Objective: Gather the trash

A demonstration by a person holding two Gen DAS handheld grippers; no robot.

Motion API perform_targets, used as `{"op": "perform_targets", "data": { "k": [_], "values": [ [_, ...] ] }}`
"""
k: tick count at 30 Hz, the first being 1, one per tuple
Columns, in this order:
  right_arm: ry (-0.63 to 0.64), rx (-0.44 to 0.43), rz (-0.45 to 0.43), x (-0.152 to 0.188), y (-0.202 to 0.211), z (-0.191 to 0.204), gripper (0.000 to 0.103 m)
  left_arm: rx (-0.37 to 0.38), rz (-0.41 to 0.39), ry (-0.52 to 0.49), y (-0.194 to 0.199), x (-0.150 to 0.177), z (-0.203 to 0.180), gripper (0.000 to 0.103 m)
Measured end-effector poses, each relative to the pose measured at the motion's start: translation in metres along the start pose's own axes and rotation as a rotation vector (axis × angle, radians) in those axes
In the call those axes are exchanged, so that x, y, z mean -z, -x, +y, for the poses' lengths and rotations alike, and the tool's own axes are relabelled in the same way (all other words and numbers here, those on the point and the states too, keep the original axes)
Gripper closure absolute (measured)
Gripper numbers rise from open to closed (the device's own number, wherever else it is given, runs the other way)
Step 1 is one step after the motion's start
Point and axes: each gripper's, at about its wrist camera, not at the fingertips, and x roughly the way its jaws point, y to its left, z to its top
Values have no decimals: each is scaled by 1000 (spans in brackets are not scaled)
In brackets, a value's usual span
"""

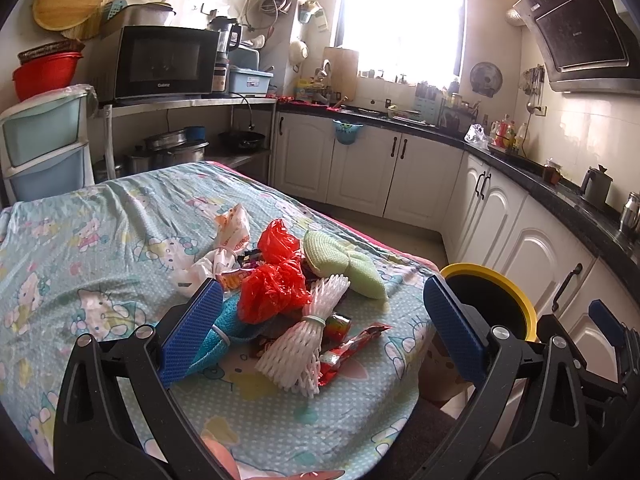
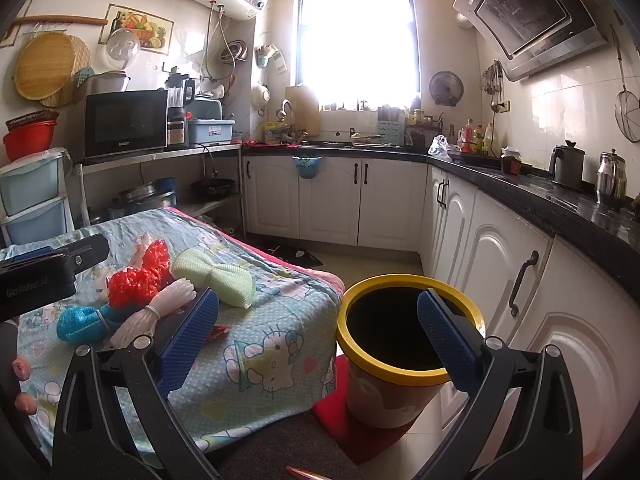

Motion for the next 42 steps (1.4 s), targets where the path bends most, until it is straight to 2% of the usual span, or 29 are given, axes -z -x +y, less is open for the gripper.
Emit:
{"op": "perform_targets", "data": {
  "k": [33, 42],
  "values": [
    [-1, -5, 9, 2, -4, -2, 6, -7, -11, 4, 4, -5, 3, 10],
    [73, -88, 42, -1, -14, 11, 6, -35, -8, 27, 0, -7, 22, 10]
  ]
}}
